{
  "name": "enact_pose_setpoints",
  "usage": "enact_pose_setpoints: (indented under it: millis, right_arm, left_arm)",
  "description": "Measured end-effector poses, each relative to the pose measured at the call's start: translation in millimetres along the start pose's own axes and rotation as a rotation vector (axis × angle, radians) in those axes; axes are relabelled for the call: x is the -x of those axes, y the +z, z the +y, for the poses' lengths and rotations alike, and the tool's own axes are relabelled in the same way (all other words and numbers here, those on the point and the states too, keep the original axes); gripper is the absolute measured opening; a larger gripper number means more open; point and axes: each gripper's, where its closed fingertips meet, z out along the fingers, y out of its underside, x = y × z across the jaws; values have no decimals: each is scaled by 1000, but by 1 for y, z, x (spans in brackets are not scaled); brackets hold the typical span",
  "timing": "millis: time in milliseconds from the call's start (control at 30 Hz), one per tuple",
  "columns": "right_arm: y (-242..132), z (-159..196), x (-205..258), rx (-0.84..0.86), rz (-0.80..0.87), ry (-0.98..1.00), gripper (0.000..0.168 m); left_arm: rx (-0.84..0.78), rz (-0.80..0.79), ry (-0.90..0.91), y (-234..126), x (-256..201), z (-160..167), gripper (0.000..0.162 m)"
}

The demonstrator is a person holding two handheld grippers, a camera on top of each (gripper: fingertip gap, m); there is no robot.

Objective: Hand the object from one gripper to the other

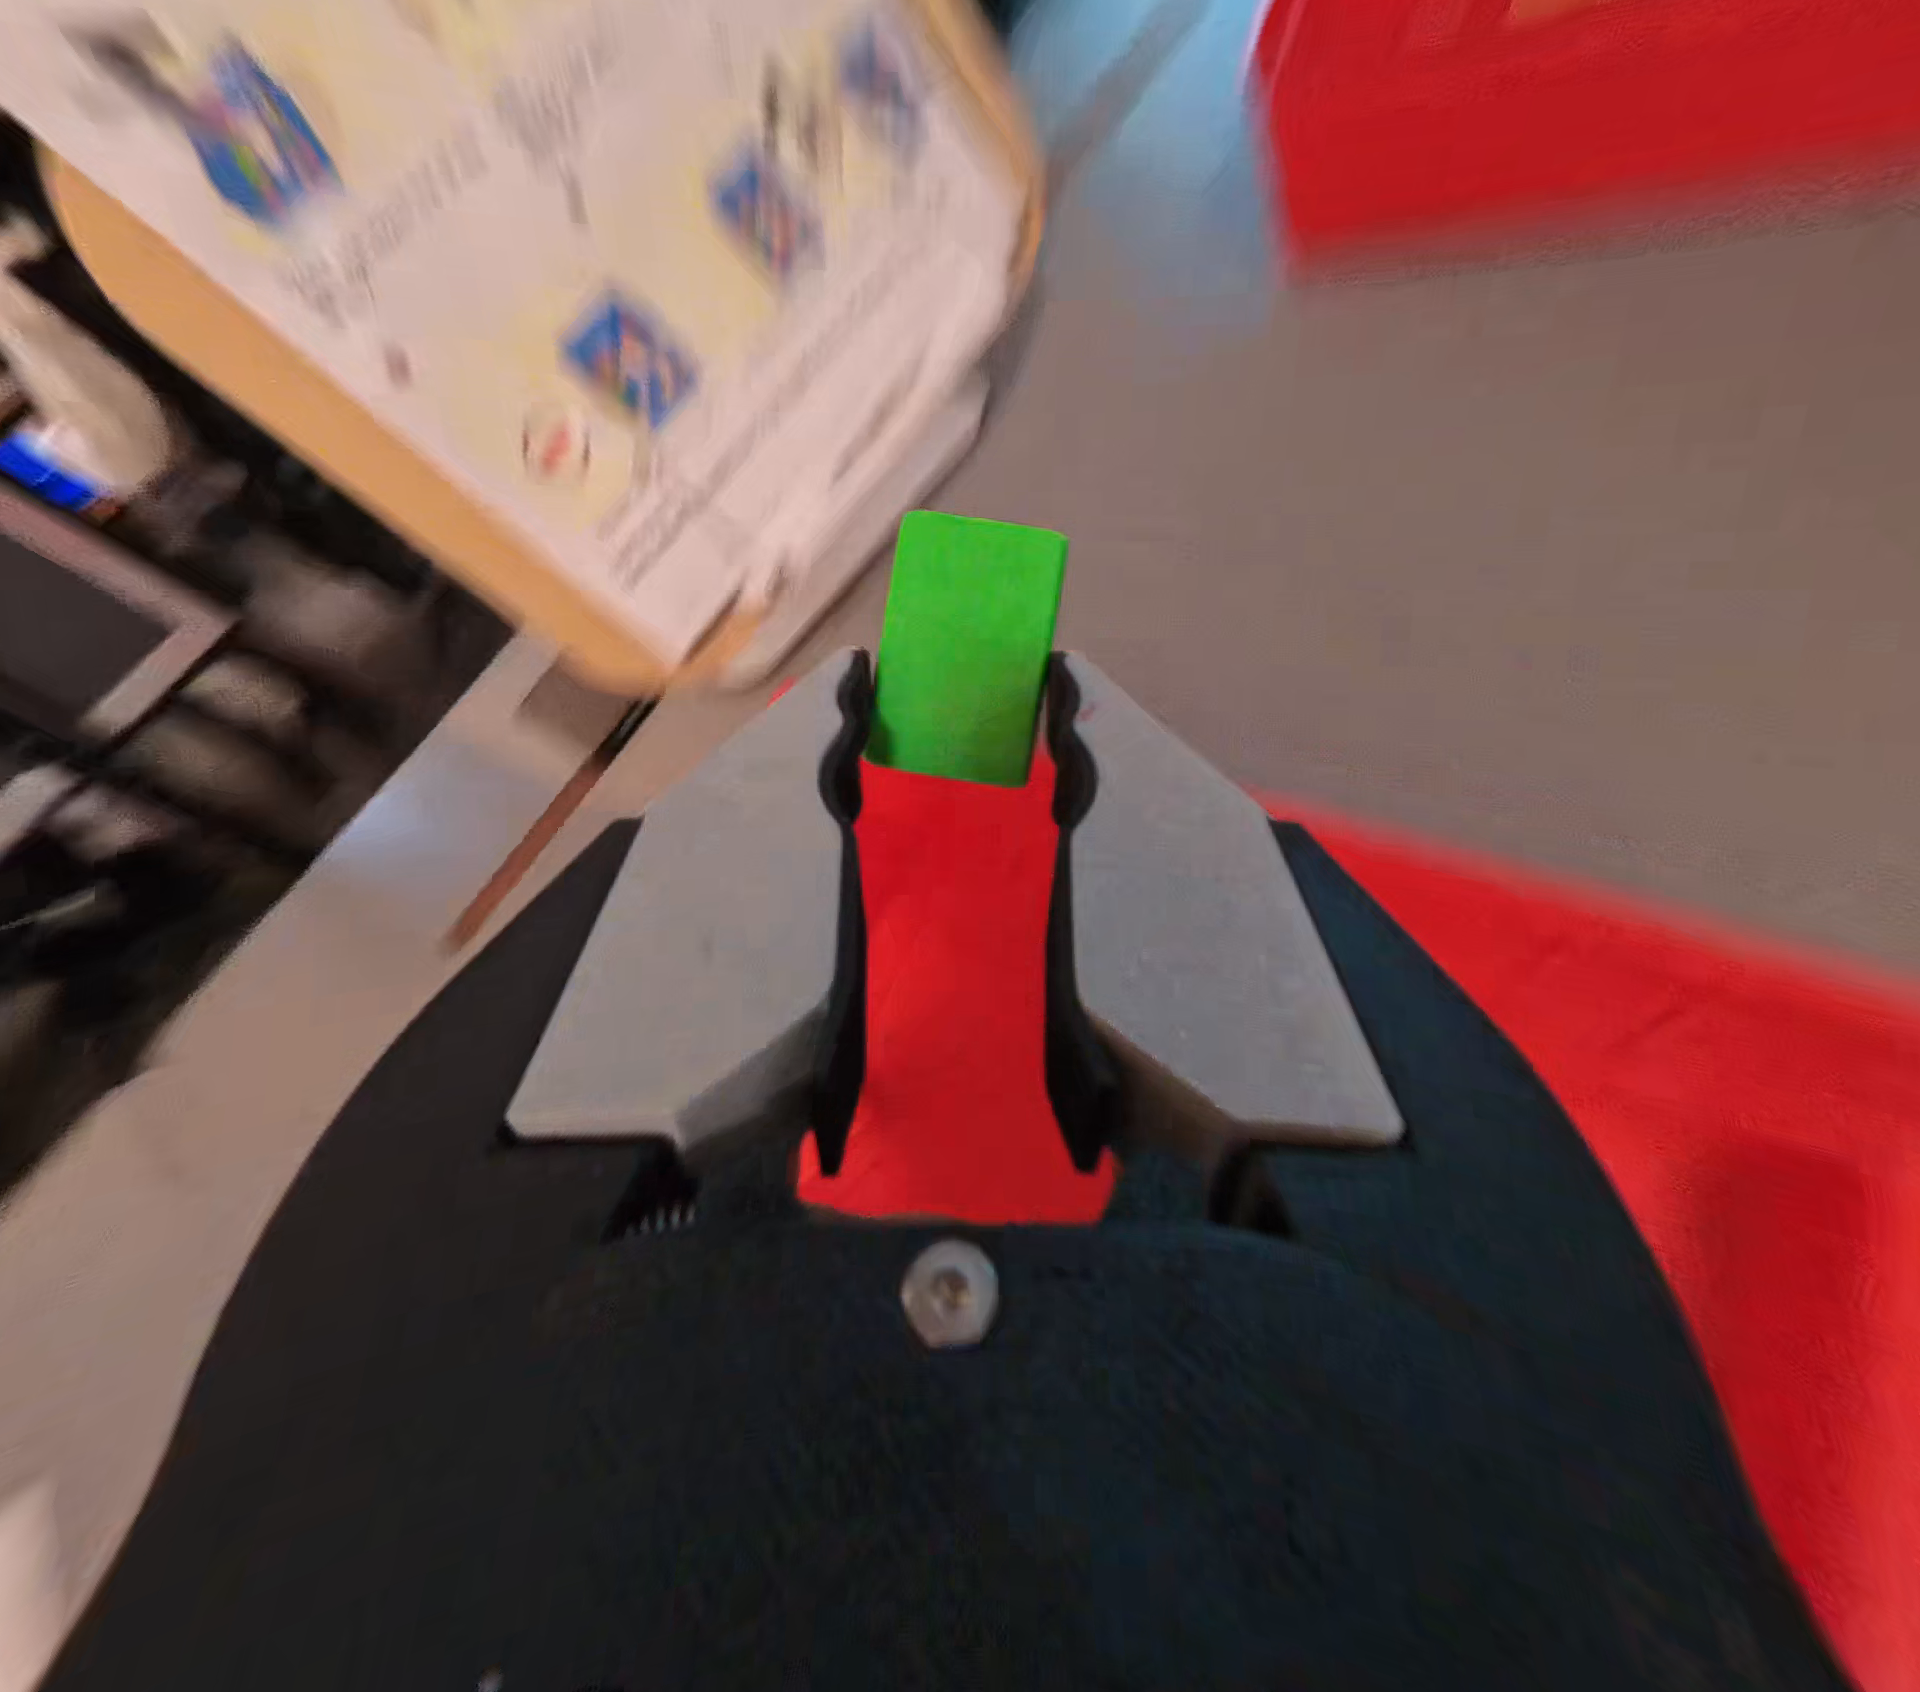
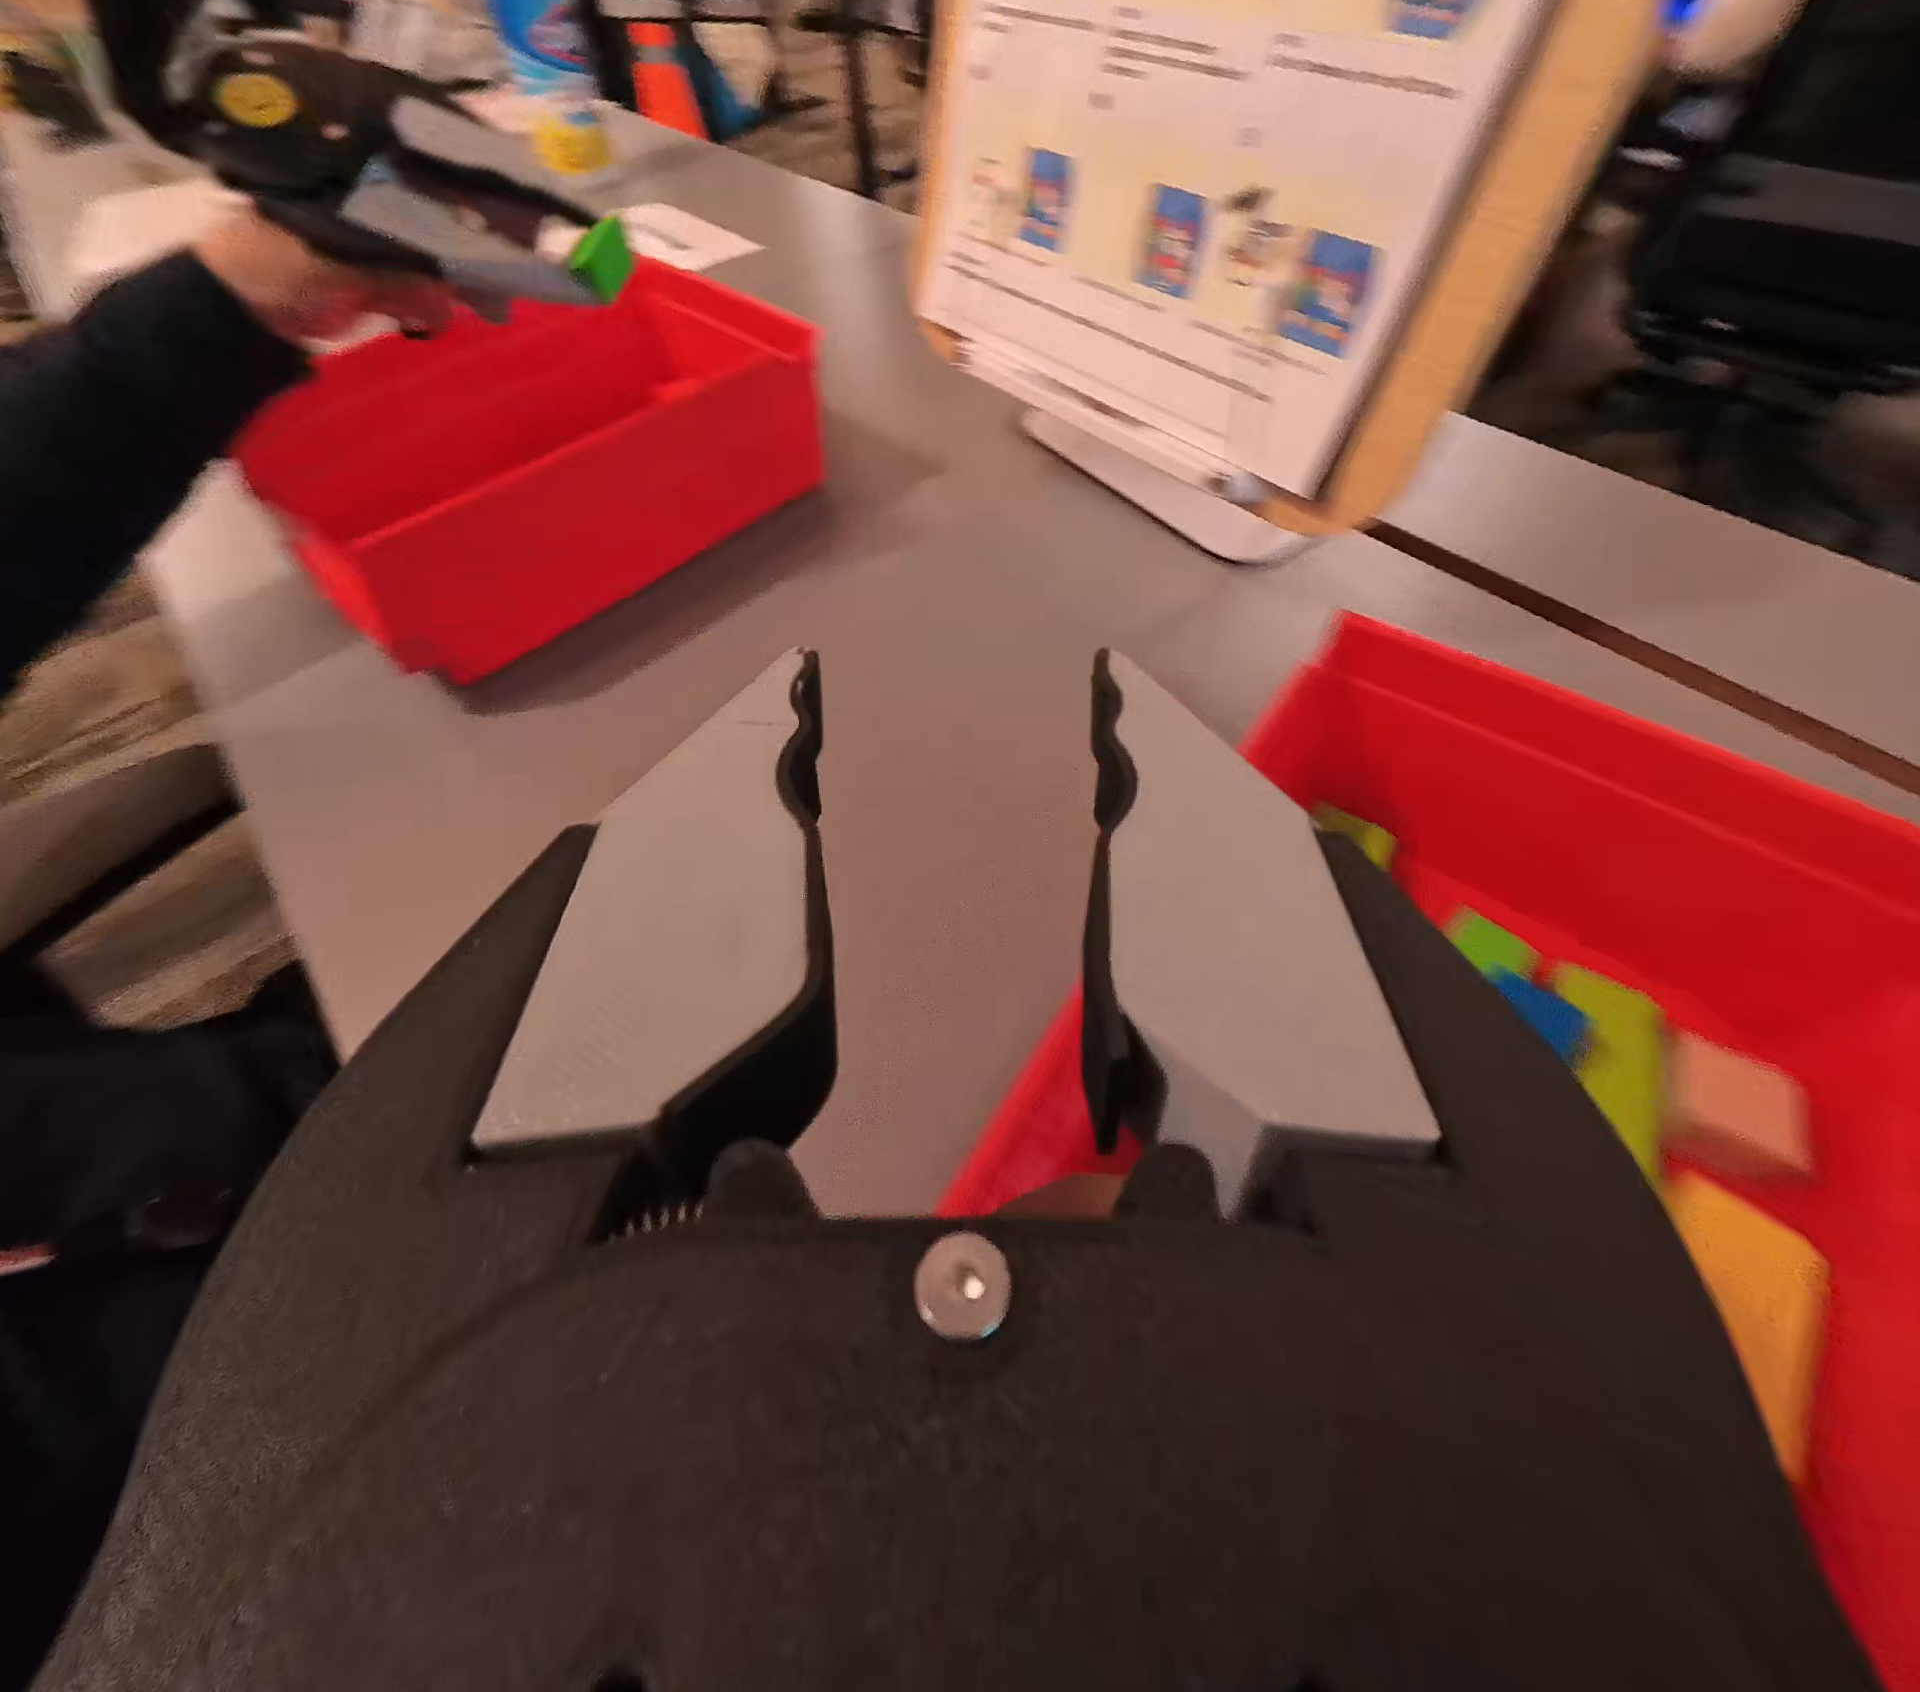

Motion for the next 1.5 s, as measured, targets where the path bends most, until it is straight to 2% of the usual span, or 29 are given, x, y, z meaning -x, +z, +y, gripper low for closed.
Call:
enact_pose_setpoints:
  millis: [67, 133, 200, 267, 367, 467, 633, 800, 900, 1100, 1300, 1500]
  right_arm:
    - [12, -10, 37, -44, -127, -49, 53]
    - [20, -13, 76, -59, -261, -94, 55]
    - [25, -7, 120, -23, -445, -89, 57]
    - [28, -1, 152, 12, -581, -57, 59]
    - [42, 2, 167, 35, -589, -7, 57]
    - [51, 0, 176, 18, -607, 55, 56]
    - [57, -10, 179, -52, -620, 114, 49]
    - [59, -6, 185, -30, -669, 131, 49]
    - [65, -2, 183, -19, -638, 117, 48]
    - [66, 2, 192, -5, -683, 109, 32]
    - [68, 1, 193, -21, -677, 95, 30]
    - [69, -1, 191, -32, -732, 168, 30]
  left_arm:
    - [-239, 64, -309, -21, -21, -50, 32]
    - [-374, 229, -586, -35, -51, -81, 31]
    - [-427, 394, -737, -37, -85, -96, 32]
    - [-416, 472, -751, -31, -117, -99, 32]
    - [-485, 615, -729, -34, -163, -115, 32]
    - [-520, 572, -604, -32, -187, -121, 32]
    - [-446, 561, -518, -13, -218, -116, 32]
    - [-413, 570, -522, -3, -227, -114, 31]
    - [-416, 611, -543, -4, -231, -114, 31]
    - [-404, 601, -549, -2, -230, -112, 31]
    - [-395, 626, -600, -3, -230, -110, 31]
    - [-405, 645, -638, -3, -228, -111, 30]
